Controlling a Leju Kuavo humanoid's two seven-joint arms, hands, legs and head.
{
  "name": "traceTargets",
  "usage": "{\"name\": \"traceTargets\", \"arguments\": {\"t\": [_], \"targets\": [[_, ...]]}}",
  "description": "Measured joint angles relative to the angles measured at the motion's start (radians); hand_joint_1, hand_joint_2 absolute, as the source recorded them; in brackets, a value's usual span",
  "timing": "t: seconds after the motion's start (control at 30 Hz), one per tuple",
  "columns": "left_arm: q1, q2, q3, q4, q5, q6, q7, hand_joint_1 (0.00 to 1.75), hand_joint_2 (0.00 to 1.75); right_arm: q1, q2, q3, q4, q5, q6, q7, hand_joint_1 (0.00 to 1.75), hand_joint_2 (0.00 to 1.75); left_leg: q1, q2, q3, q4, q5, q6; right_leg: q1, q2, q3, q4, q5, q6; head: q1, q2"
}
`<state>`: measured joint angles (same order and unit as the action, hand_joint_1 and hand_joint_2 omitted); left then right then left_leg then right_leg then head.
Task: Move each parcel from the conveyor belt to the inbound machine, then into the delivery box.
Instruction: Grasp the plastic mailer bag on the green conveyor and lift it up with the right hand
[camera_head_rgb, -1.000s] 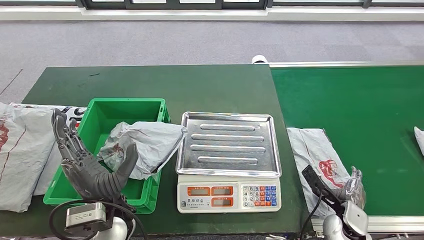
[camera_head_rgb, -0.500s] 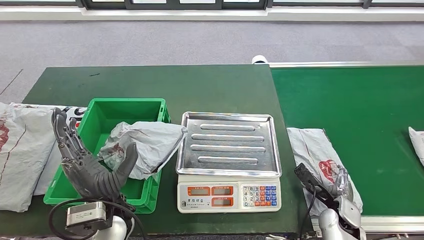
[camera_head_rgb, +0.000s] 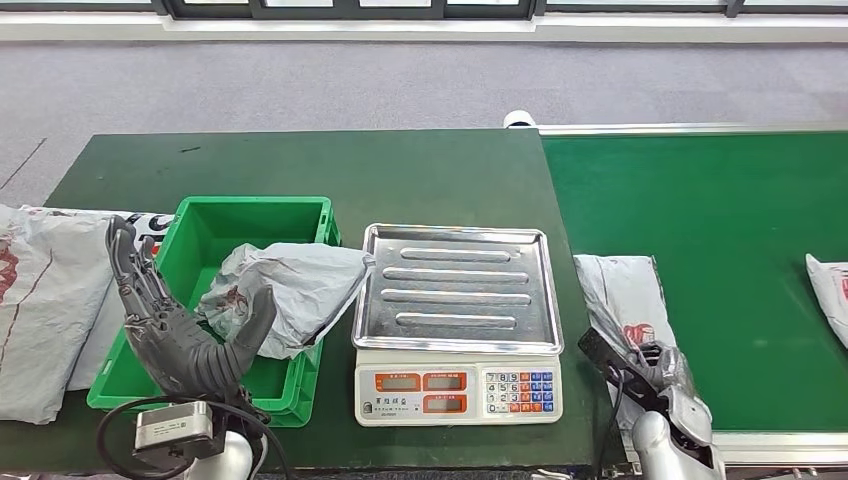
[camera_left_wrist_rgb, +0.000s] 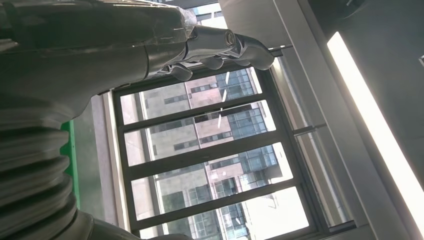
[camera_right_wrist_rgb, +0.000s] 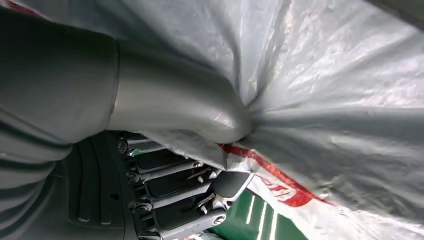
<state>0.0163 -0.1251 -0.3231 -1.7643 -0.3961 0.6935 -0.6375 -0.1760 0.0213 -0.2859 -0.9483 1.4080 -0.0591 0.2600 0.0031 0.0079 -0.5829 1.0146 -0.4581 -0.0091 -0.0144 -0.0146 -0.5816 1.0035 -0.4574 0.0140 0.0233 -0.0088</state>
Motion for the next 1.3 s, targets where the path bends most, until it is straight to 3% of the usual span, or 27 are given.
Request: {"name": "traceTargets", "arguments": {"t": [0.2, 0.33, 0.5, 0.7, 1.0, 1.3], "targets": [[0.000, 0.000, 0.000, 0.014, 0.000, 0.001, -0.010, 0.00, 1.75, -0.003, -0.009, 0.010, 0.022, -0.028, -0.020, 0.004, 1.75, 1.75, 0.000, 0.000, 0.000, 0.000, 0.000, 0.000, 0.000, 0.000, 0.000, 0.000, 0.000, 0.000, 0.000, 0.000], [0.001, 0.000, 0.000, 0.016, 0.000, 0.004, -0.013, 0.00, 1.75, 0.001, -0.009, 0.010, 0.011, -0.030, -0.102, 0.016, 1.75, 1.75, 0.000, 0.000, -0.001, 0.000, 0.000, 0.000, 0.000, 0.000, 0.000, 0.000, 0.000, 0.000, 0.000, 0.000], [0.011, 0.002, 0.001, 0.011, 0.001, 0.005, -0.020, 0.00, 1.75, 0.033, -0.001, 0.010, -0.121, -0.022, -0.203, 0.008, 1.75, 1.75, 0.000, 0.000, -0.001, 0.000, 0.000, 0.000, 0.000, 0.000, 0.000, 0.000, 0.000, 0.000, 0.000, 0.000], [0.017, 0.006, 0.001, 0.006, 0.003, 0.005, -0.021, 0.00, 1.75, 0.063, 0.011, 0.010, -0.240, -0.017, -0.229, -0.005, 1.75, 1.75, 0.000, -0.001, -0.001, 0.000, 0.000, 0.000, 0.000, -0.001, -0.001, 0.000, 0.000, 0.000, 0.000, 0.000], [0.019, 0.006, 0.001, 0.006, 0.003, 0.005, -0.034, 0.00, 1.75, 0.157, 0.061, 0.011, -0.488, -0.018, -0.481, -0.129, 1.75, 1.75, 0.000, -0.001, -0.001, 0.000, 0.000, 0.000, 0.000, -0.001, -0.001, 0.000, -0.001, 0.000, 0.000, 0.000], [0.018, 0.004, 0.001, 0.009, 0.009, 0.001, -0.041, 0.00, 1.75, 0.229, 0.108, 0.019, -0.670, -0.023, -0.555, -0.199, 1.75, 1.75, 0.000, -0.001, -0.001, 0.000, 0.000, 0.000, 0.000, -0.001, -0.001, 0.000, -0.001, 0.000, 0.000, 0.000]]}}
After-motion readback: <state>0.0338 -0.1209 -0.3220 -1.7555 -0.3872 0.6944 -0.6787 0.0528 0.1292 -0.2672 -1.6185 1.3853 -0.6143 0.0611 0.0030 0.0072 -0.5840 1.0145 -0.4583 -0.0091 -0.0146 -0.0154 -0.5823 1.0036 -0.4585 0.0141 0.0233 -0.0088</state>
